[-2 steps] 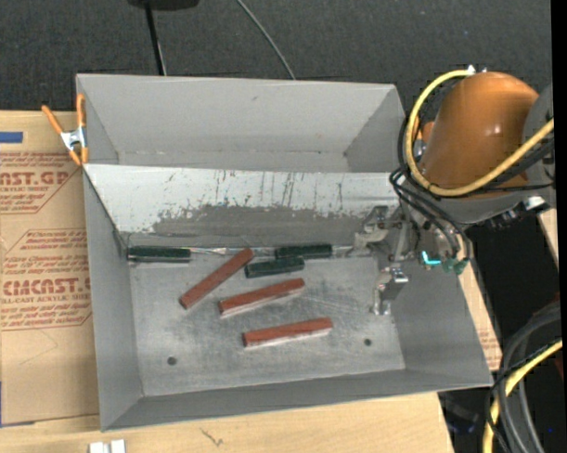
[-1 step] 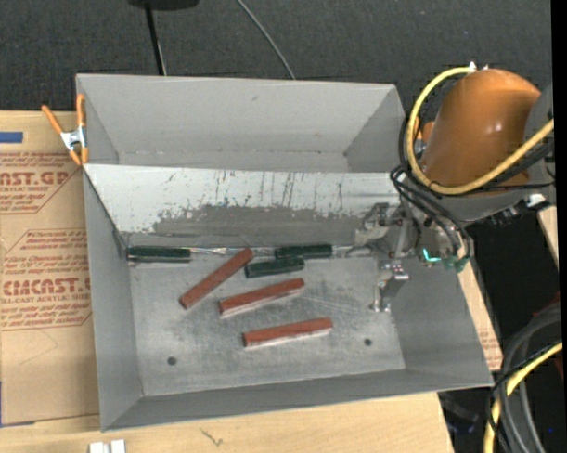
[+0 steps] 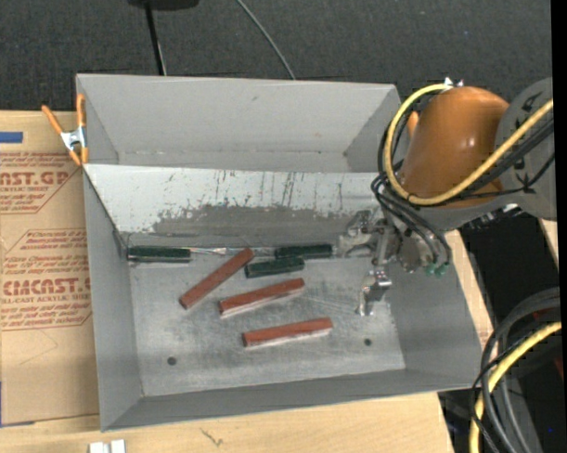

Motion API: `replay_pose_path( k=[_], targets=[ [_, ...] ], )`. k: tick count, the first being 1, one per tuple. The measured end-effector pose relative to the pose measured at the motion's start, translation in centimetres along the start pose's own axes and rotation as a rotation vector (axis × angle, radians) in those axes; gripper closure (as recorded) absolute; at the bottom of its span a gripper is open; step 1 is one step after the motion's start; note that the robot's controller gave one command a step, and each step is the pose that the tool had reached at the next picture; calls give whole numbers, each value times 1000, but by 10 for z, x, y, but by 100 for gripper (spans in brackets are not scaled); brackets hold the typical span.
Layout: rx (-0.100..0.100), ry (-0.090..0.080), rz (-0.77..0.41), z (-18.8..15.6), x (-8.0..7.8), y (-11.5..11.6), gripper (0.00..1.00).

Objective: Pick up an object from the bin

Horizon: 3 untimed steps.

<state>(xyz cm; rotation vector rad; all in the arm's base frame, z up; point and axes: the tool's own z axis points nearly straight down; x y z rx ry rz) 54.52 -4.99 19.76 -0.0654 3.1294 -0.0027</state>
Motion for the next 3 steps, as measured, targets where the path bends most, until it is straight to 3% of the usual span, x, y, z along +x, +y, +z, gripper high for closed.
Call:
replay_pose_path(
  k=[1,2,3],
  targets=[
    [-2,12,-42,112,32,24,100],
    [-2,12,-42,112,32,24,100],
    [-2,9,-77,-28,38,34,100]
  ],
)
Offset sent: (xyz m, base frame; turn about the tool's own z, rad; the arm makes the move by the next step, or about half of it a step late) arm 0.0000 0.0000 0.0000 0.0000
